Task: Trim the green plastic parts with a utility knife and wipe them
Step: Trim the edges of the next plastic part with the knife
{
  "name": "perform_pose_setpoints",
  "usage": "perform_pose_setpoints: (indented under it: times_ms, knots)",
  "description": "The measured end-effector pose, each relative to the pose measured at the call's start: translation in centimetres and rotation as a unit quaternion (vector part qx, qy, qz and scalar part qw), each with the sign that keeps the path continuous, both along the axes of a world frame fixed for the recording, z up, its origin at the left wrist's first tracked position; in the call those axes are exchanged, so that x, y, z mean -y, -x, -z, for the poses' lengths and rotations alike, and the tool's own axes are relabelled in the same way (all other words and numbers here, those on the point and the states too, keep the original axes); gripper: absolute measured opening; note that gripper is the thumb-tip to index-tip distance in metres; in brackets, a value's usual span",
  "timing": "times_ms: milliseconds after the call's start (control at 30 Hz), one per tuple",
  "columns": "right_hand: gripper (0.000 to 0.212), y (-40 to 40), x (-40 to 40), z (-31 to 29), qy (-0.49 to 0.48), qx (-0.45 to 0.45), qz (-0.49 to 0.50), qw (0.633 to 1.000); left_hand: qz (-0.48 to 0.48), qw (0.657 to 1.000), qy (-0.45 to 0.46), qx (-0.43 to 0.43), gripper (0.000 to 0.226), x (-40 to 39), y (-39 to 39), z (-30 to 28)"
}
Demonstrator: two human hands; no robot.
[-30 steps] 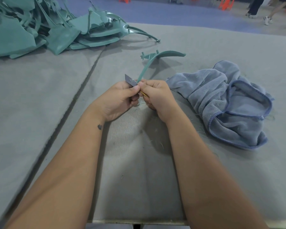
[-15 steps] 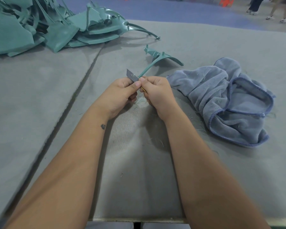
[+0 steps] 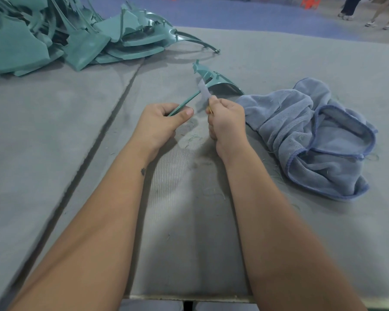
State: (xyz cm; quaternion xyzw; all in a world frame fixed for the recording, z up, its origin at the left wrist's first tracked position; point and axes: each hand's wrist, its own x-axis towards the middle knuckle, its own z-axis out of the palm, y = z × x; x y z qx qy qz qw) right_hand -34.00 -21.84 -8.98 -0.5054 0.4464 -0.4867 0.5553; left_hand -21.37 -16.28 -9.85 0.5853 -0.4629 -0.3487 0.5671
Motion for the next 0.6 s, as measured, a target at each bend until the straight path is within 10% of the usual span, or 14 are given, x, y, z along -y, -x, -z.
perform_pose_setpoints:
  times_ms: [300,600]
  knots:
    - [0.035,0.9,-1.8,-0.8,0.020,-0.012,-0.231,0.973,0.135,0.983,0.002,-0.126,0.040,-0.6,1.2,-0.8]
    - [0.042,1.1,-2.0,-1.2,0.046,-0.036,-0.214,0.975,0.151,0.970,0.006,-0.189,0.025,-0.4,1.7,-1.1]
